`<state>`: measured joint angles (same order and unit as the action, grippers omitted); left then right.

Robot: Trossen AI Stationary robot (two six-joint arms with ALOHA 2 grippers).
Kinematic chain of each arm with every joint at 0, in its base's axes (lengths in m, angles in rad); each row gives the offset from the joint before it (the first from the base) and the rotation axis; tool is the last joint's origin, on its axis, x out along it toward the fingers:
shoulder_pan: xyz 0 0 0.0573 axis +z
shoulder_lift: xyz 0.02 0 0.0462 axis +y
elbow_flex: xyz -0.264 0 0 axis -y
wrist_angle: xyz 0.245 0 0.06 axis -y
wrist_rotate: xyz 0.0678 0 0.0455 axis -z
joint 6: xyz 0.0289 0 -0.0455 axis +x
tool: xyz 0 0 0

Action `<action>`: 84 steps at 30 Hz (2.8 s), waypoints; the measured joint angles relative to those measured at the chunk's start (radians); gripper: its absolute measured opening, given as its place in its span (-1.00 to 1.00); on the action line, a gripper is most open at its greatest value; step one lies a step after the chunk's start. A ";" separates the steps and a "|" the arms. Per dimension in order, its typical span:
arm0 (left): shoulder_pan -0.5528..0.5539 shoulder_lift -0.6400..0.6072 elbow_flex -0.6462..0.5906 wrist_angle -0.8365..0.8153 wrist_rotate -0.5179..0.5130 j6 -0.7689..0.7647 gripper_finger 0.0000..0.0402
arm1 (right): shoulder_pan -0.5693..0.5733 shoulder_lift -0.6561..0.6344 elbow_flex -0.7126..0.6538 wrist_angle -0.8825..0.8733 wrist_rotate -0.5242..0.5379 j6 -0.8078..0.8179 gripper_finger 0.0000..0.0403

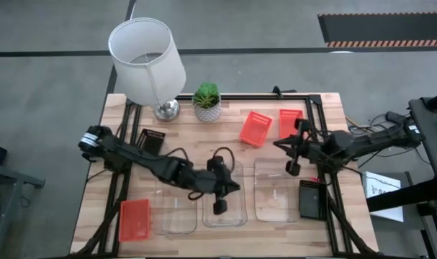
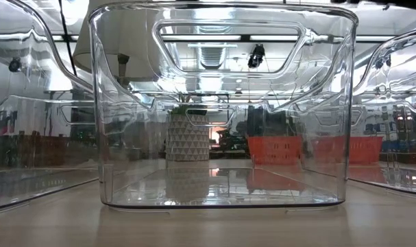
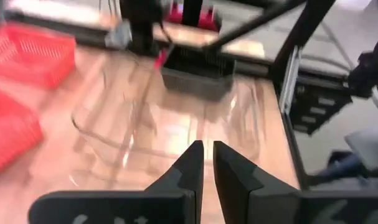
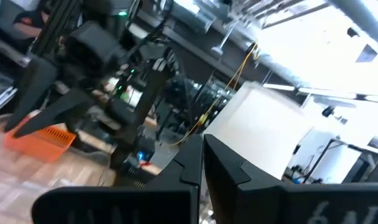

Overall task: Stack baskets by color
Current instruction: Stack the center transparent bin on the left transparent bin

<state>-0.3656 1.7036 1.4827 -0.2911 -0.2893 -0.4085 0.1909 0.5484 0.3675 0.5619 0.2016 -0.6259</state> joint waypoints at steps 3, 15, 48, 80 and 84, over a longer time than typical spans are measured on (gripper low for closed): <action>-0.032 0.056 0.112 -0.142 0.000 -0.079 -0.90 | 0.000 -0.040 -0.014 -0.004 0.000 -0.033 -0.96; -0.153 0.308 0.452 -0.354 0.011 -0.077 -0.90 | 0.000 -0.082 -0.025 -0.007 0.000 -0.067 -0.96; -0.159 0.366 0.263 -0.329 0.113 -0.230 -0.16 | 0.000 -0.080 -0.028 -0.059 0.008 -0.062 -0.96; -0.164 0.352 0.254 -0.293 0.067 -0.032 -1.00 | 0.000 -0.080 -0.028 -0.076 0.008 -0.062 -0.96; -0.167 0.327 0.259 -0.342 0.029 -0.019 -1.00 | 0.000 -0.080 -0.028 -0.077 0.008 -0.062 -0.96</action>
<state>-0.5329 2.0310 1.7416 -0.6332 -0.2608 -0.4279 0.1910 0.4683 0.3397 0.4847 0.2100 -0.6880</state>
